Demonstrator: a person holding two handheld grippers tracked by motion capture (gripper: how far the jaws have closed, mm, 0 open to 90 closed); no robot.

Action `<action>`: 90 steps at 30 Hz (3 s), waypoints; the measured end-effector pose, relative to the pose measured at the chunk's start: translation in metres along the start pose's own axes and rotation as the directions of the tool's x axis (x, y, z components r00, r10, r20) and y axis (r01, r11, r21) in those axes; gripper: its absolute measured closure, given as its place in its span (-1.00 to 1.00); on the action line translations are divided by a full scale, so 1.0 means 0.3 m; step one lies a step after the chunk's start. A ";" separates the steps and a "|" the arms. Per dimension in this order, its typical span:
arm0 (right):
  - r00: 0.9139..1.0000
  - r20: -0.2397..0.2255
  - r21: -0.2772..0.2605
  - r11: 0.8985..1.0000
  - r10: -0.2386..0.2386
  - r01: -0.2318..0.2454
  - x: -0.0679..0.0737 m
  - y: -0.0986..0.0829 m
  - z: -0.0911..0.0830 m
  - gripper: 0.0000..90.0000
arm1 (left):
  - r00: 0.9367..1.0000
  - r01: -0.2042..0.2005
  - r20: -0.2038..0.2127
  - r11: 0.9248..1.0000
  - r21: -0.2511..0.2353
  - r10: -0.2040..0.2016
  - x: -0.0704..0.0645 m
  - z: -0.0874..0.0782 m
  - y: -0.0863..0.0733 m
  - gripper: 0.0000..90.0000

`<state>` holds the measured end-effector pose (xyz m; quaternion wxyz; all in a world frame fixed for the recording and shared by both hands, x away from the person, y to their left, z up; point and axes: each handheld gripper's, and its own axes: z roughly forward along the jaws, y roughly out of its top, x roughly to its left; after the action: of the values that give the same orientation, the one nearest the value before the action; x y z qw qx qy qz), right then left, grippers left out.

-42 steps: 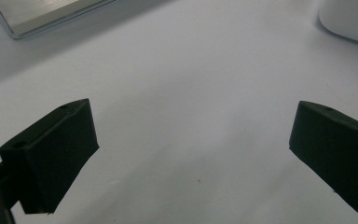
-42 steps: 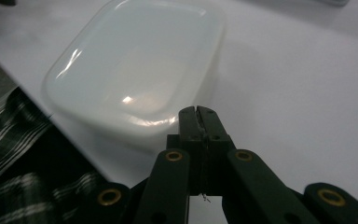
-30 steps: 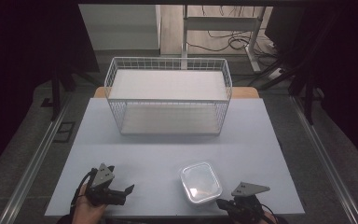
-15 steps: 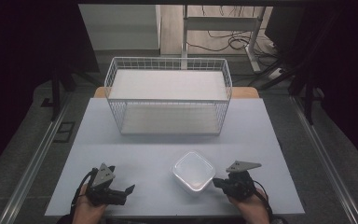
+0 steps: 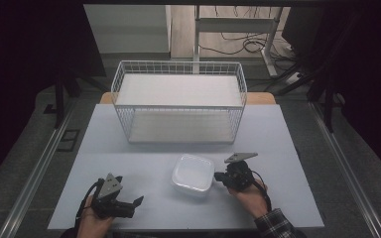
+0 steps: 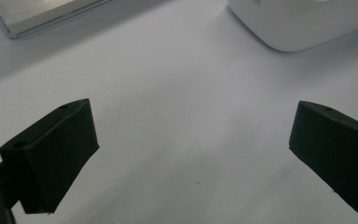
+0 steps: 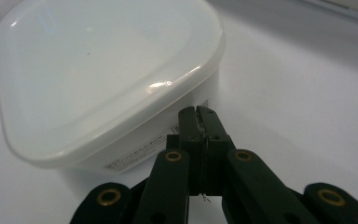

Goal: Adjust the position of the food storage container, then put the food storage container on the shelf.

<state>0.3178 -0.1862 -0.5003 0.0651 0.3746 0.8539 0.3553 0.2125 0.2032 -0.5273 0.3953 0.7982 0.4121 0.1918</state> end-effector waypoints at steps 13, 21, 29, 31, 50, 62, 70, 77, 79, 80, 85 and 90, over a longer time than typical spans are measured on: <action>0.999 0.024 -0.015 0.999 -0.043 0.043 0.001 0.051 0.040 0.98 | 1.000 0.000 0.013 1.000 -0.004 0.000 -0.002 -0.001 0.001 -0.98; 0.992 0.101 -0.114 0.989 -0.082 0.094 0.004 -0.092 -0.174 0.36 | 0.999 -0.003 0.039 1.000 0.002 0.002 -0.010 0.001 0.005 -0.97; 0.996 0.083 -0.177 0.982 -0.046 0.060 -0.016 -0.195 -0.214 -0.74 | 0.999 -0.012 0.031 1.000 -0.008 0.013 -0.010 0.000 0.004 -0.98; 0.992 0.108 -0.161 0.984 -0.063 0.080 -0.010 -0.195 -0.203 -0.86 | 0.999 -0.015 0.029 1.000 -0.010 0.015 -0.010 0.000 0.004 -0.98; 0.988 0.095 -0.158 0.978 -0.122 0.136 0.009 -0.154 -0.176 -0.94 | 0.994 0.052 0.092 0.999 -0.009 -0.051 0.009 0.029 0.064 -0.96; 0.995 -0.029 -0.128 0.987 -0.100 0.096 0.037 -0.012 -0.069 -0.98 | 0.967 0.037 0.251 0.999 -0.005 -0.035 0.000 0.202 0.280 -0.94; 0.994 -0.083 -0.099 0.993 -0.076 0.068 0.058 0.085 0.022 -0.99 | 0.955 0.015 0.296 0.999 0.043 -0.027 -0.022 0.311 0.338 -0.90; 0.986 -0.165 -0.036 0.999 -0.016 0.010 0.075 0.092 0.066 -0.84 | 0.875 0.140 0.454 0.985 0.097 -0.169 0.000 0.308 0.293 -0.49; 0.989 -0.145 -0.031 0.999 -0.013 0.009 0.091 0.086 0.056 -0.79 | 0.871 0.147 0.457 0.983 0.107 -0.180 -0.004 0.293 0.285 -0.42; 0.991 -0.136 -0.026 1.000 -0.013 0.009 0.097 0.083 0.049 -0.72 | 0.873 0.149 0.452 0.983 0.111 -0.183 -0.008 0.282 0.281 -0.37; 0.988 -0.148 -0.026 0.998 0.049 -0.054 0.093 0.058 -0.003 -0.15 | 0.882 0.163 0.429 0.981 0.107 -0.193 -0.016 0.227 0.265 0.04; 0.985 -0.152 -0.055 0.995 0.077 -0.087 0.092 0.038 -0.042 0.26 | 0.881 0.182 0.424 0.978 0.106 -0.210 -0.016 0.196 0.255 0.36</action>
<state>0.3004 -0.1690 -0.4792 -0.0022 0.3796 0.8290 0.4108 0.2856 0.1447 -0.5029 0.4686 0.7872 0.3984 -0.0441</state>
